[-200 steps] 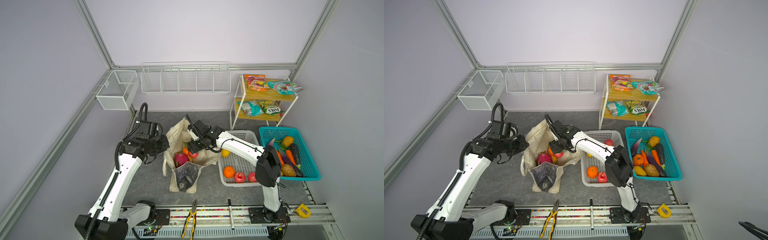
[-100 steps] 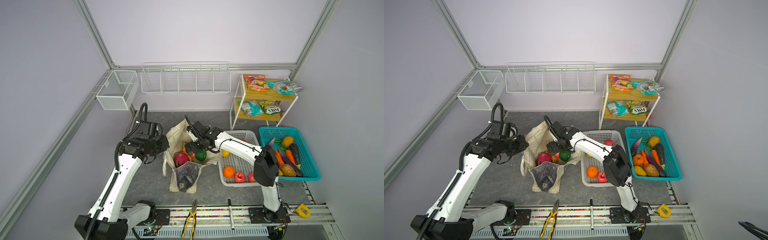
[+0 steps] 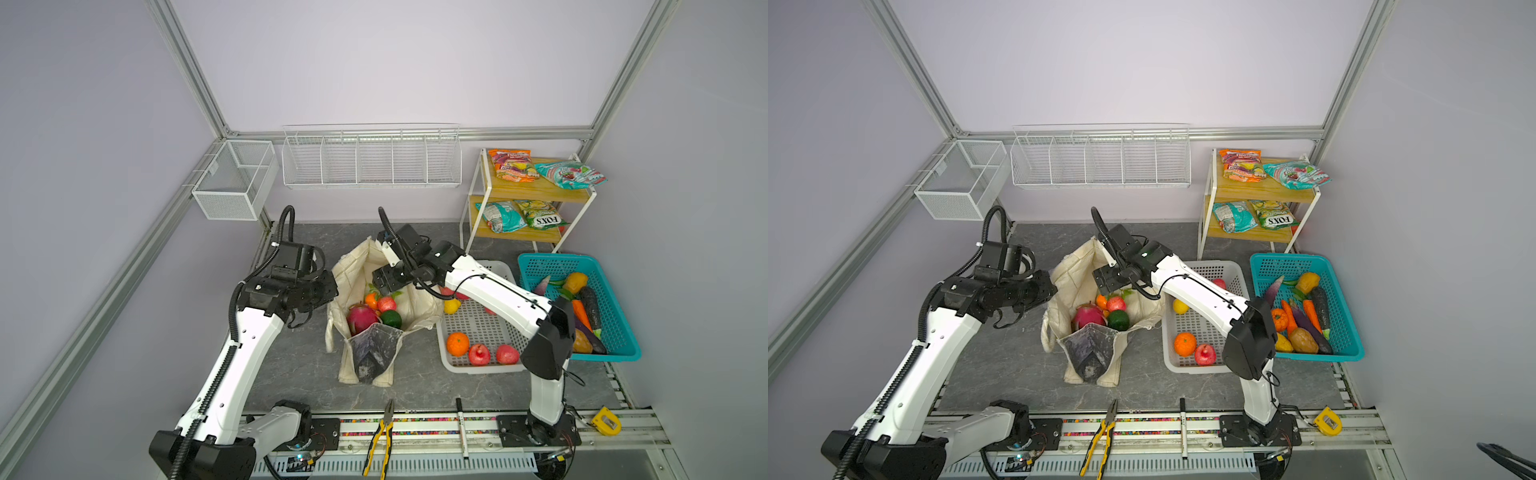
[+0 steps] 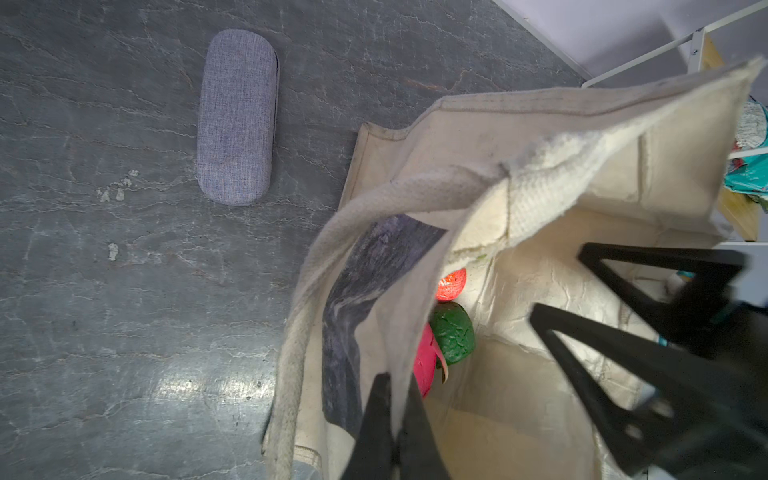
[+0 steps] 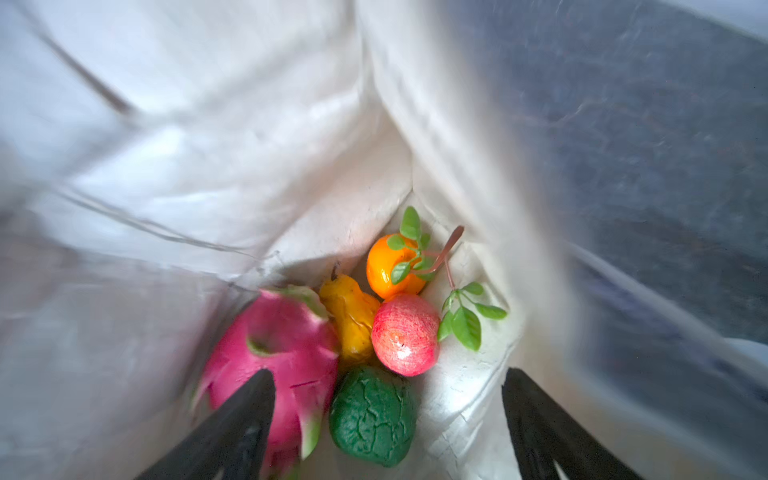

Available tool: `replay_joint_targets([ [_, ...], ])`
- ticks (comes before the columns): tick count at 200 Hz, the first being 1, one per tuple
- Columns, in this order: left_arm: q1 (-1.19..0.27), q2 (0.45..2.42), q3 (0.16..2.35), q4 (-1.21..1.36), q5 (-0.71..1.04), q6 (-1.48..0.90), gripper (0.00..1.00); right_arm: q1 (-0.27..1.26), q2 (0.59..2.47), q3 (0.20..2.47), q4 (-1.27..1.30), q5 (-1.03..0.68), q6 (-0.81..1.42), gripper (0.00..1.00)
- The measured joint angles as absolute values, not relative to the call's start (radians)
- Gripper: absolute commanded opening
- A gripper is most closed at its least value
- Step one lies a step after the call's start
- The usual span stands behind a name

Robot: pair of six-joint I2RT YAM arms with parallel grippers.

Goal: Place the food into the grocery bag and tie it
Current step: 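Open the right gripper to release the squash and raise it out, then move the right gripper back over the teal vegetable basket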

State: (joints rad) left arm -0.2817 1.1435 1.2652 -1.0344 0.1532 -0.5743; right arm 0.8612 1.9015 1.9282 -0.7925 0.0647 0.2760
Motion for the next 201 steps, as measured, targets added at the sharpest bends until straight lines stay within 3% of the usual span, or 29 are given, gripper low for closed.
replay_joint_targets([
  [59, -0.282, 1.143, 1.265, -1.034, 0.147, -0.575, 0.00, 0.687, 1.629, 1.917, -0.794, 0.149, 0.279, 0.88],
  [145, -0.282, 1.143, 1.265, -1.034, 0.138, -0.575, 0.00, 0.073, 1.215, 1.460, -0.785, 0.336, 0.377, 0.88],
  [201, -0.282, 1.143, 1.265, -1.034, 0.142, -0.575, 0.00, -0.138, 1.216, 1.327, -0.902, 0.425, 0.526, 0.88],
])
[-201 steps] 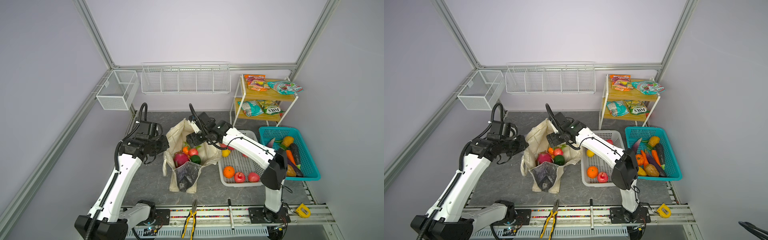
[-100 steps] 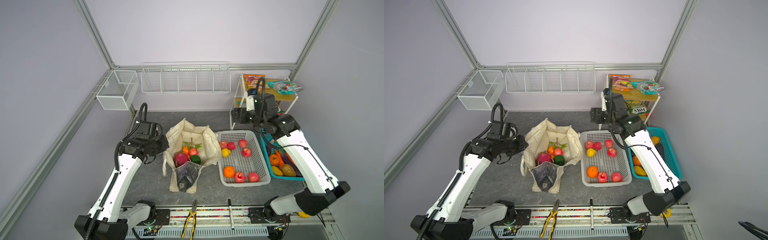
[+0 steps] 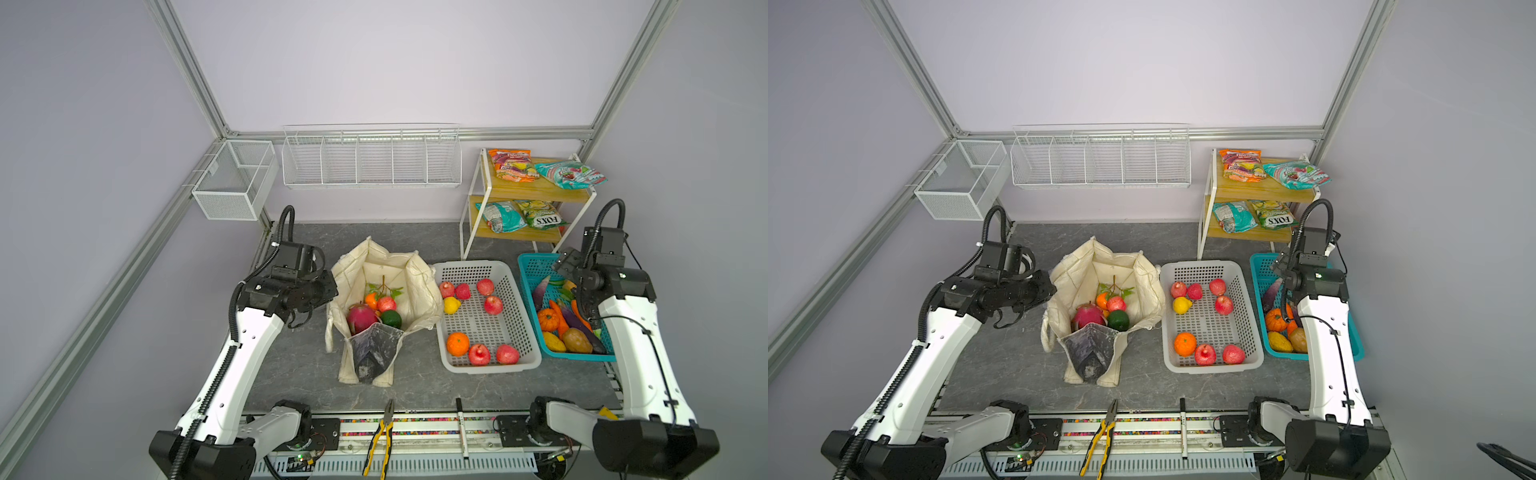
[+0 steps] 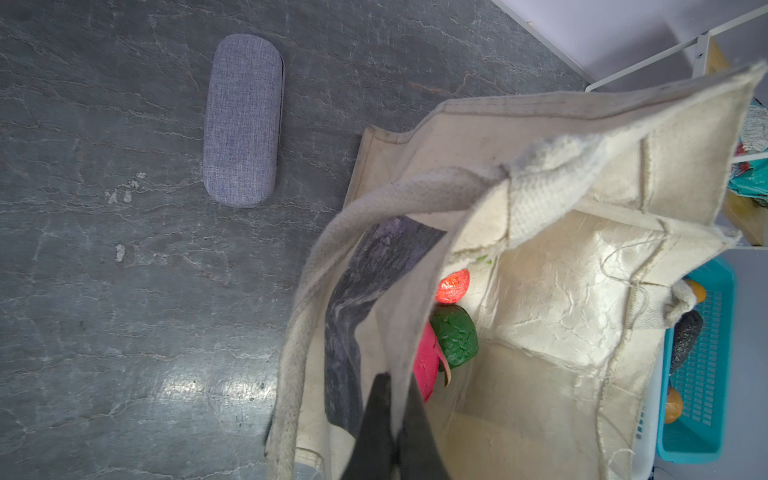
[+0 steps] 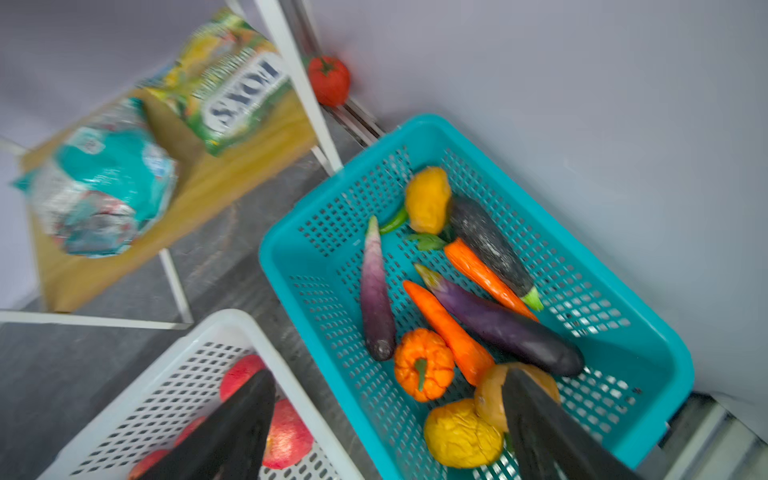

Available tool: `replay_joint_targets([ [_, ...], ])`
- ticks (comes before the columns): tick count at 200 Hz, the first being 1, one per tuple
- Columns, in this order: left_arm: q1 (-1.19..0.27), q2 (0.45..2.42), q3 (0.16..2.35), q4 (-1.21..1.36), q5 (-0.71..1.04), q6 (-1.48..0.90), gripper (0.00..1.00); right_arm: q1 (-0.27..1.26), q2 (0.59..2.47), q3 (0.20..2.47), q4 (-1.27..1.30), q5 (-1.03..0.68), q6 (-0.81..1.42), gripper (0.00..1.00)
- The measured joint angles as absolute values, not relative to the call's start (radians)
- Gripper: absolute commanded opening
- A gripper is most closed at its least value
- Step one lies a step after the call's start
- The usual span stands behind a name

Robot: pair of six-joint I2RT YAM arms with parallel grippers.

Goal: Place the food into the grocery bag and tie it
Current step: 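Move the right gripper back over the teal vegetable basket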

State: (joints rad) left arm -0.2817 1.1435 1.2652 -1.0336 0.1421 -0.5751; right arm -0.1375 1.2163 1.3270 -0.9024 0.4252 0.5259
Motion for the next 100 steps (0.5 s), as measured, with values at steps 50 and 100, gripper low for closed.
replay_joint_targets([
  [50, -0.282, 1.152, 1.265, -1.034, 0.160, -0.574, 0.00, -0.185, 1.383, 1.327, -1.026, 0.469, 0.557, 0.88],
  [100, -0.282, 1.161, 1.265, -1.035, 0.172, -0.574, 0.00, -0.227, 1.486, 1.327, -1.100, 0.513, 0.526, 0.89],
])
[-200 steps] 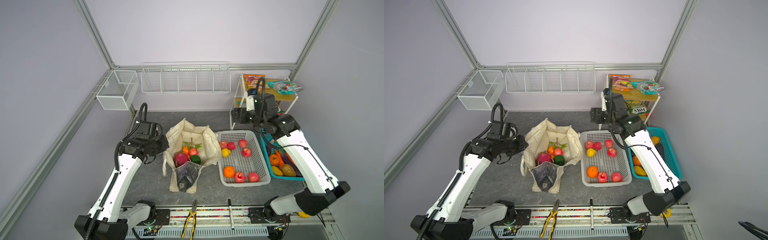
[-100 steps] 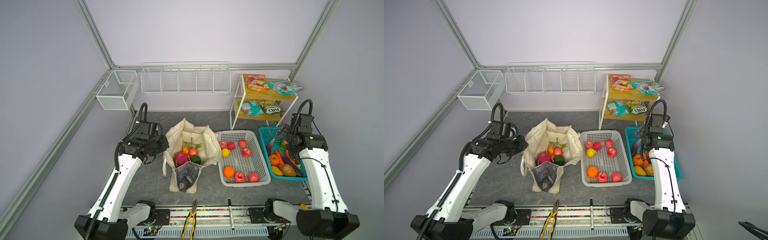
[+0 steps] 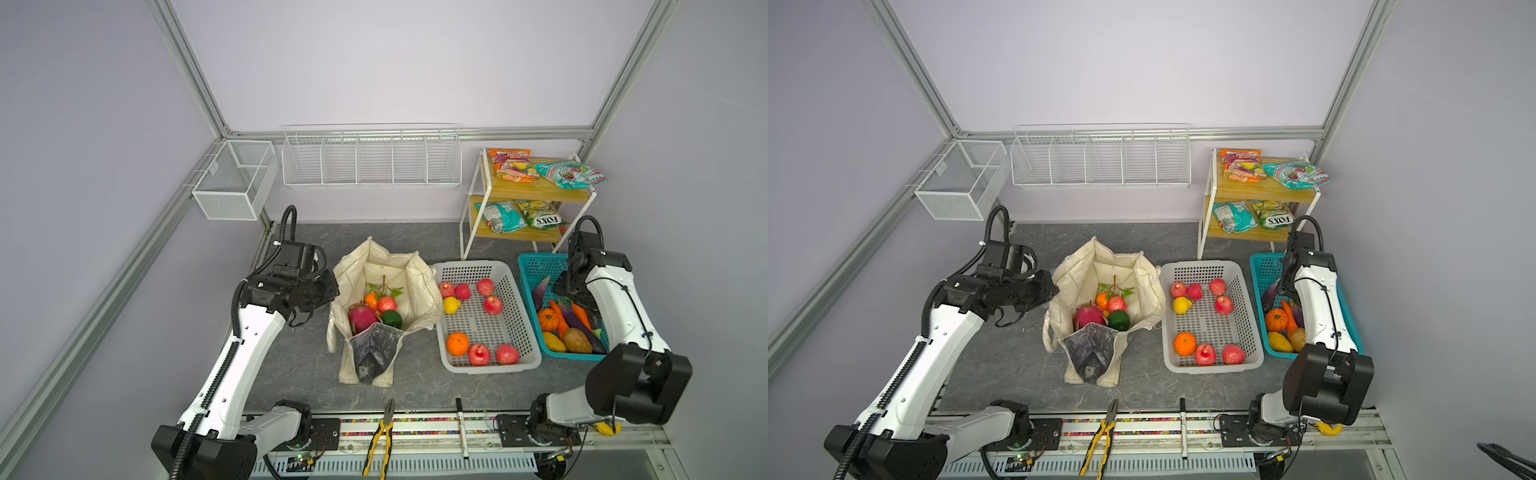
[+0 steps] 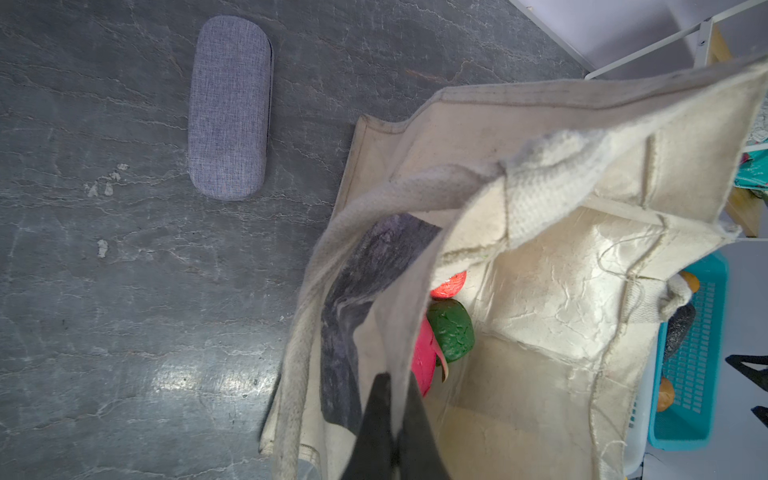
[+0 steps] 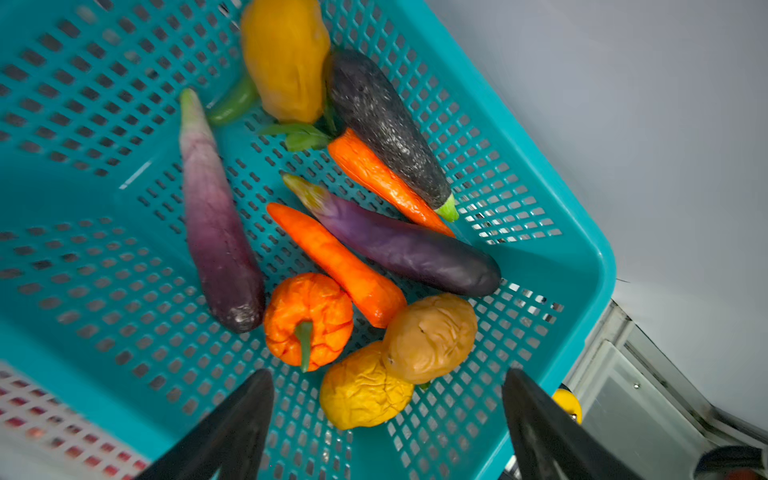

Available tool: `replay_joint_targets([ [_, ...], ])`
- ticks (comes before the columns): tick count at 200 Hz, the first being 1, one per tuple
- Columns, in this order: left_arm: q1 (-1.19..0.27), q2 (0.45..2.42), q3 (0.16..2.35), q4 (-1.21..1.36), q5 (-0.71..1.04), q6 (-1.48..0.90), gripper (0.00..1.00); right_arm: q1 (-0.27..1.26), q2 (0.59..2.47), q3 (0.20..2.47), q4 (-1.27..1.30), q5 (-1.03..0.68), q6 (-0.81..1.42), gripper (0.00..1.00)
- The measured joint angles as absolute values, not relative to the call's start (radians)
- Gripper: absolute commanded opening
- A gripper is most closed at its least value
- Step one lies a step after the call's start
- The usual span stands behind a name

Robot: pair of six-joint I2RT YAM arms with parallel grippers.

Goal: Place the food into the grocery bag and tie it
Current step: 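Move the right gripper back over the teal vegetable basket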

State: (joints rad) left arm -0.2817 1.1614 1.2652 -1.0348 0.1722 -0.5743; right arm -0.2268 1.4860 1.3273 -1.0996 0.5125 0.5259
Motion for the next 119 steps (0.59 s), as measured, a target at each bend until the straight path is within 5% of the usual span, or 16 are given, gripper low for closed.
replay_joint_targets([
  [119, -0.282, 1.161, 1.265, -1.038, 0.174, -0.574, 0.00, -0.325, 1.550, 1.188, -1.101, 0.497, 0.456, 0.89],
])
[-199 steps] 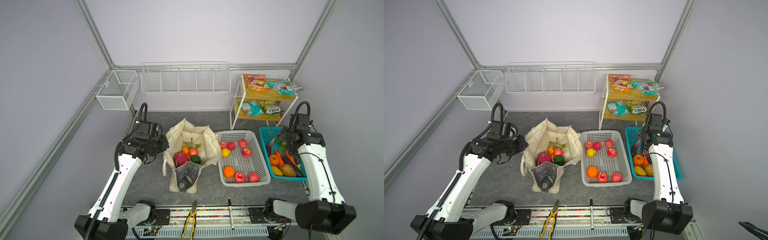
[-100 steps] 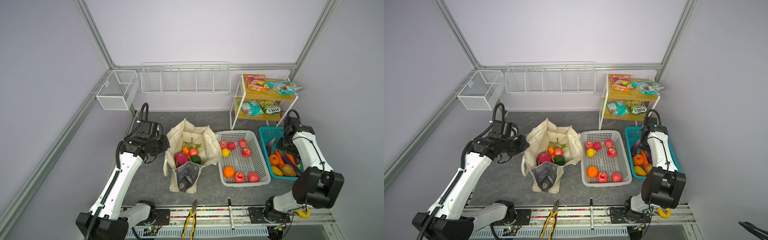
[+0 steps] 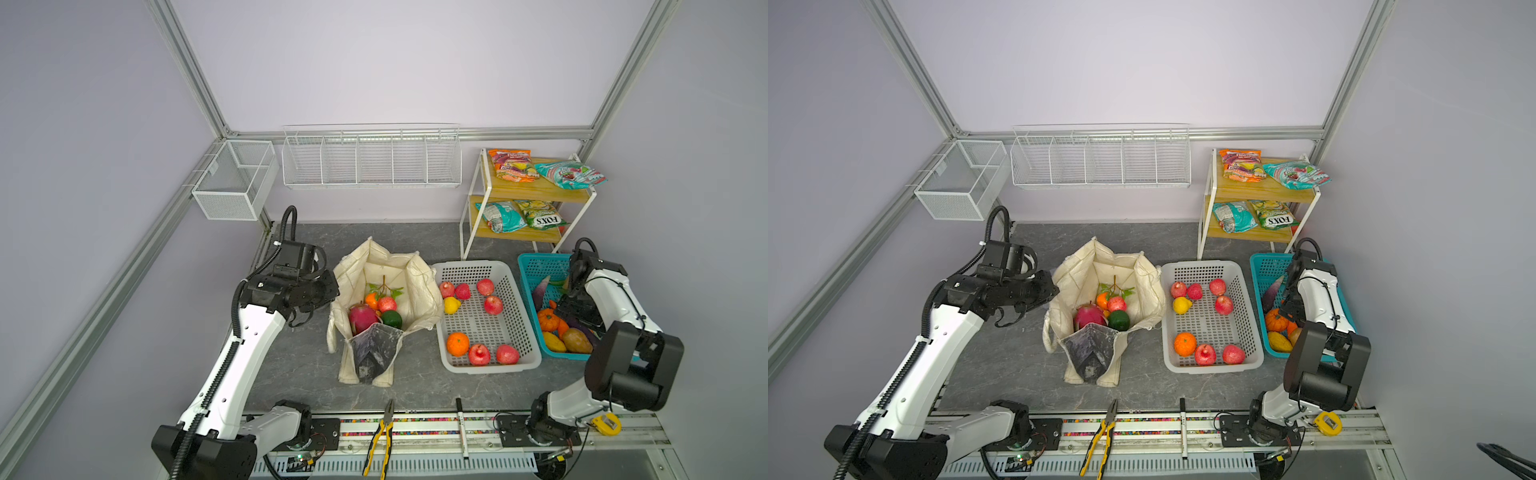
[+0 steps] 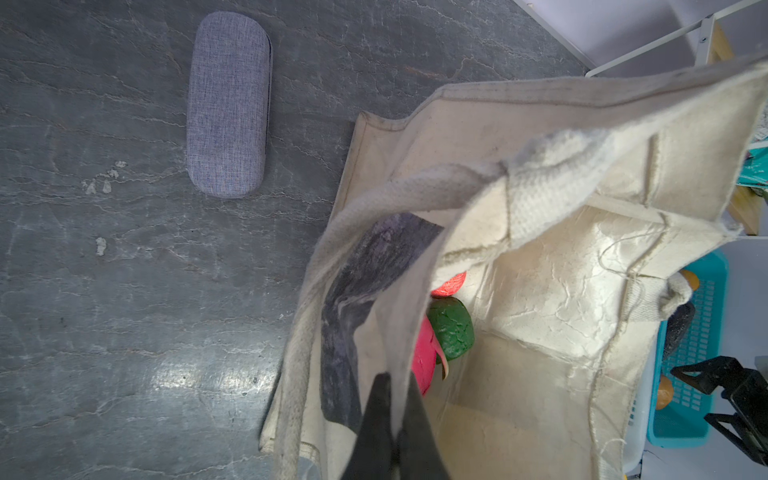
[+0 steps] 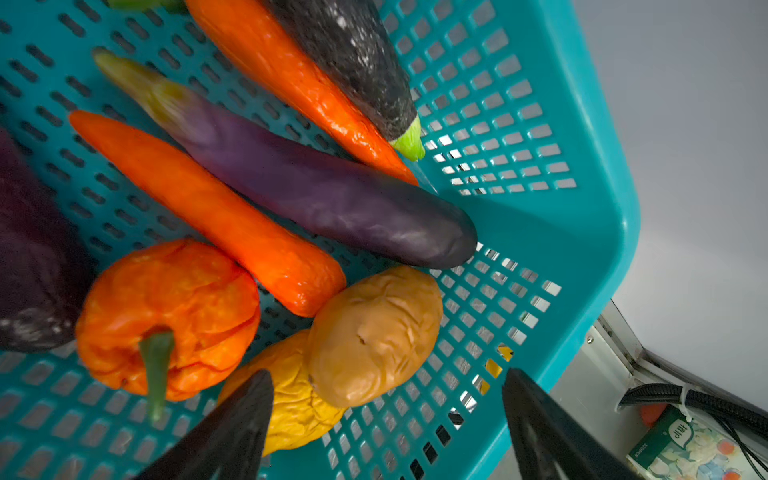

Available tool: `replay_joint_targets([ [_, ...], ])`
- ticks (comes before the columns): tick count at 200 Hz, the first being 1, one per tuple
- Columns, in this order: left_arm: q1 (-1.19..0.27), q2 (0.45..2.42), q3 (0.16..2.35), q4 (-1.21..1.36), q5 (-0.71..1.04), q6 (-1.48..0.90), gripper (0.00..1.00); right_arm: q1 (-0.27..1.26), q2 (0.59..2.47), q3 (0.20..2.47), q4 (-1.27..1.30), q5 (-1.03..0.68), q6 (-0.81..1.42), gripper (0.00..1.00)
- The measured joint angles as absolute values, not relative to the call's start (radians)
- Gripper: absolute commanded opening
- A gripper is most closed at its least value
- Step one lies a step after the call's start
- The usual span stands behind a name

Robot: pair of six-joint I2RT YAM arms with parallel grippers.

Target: Place the food into the grocery bag and tie it

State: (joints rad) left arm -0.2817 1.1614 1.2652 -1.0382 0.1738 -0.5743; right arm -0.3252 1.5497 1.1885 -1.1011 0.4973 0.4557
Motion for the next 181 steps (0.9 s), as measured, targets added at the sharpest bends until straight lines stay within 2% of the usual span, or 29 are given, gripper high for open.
replay_joint_targets([
  [181, -0.282, 1.161, 1.264, -1.038, 0.173, -0.583, 0.00, -0.398, 1.655, 1.153, -1.056, 0.383, 0.388, 0.89],
])
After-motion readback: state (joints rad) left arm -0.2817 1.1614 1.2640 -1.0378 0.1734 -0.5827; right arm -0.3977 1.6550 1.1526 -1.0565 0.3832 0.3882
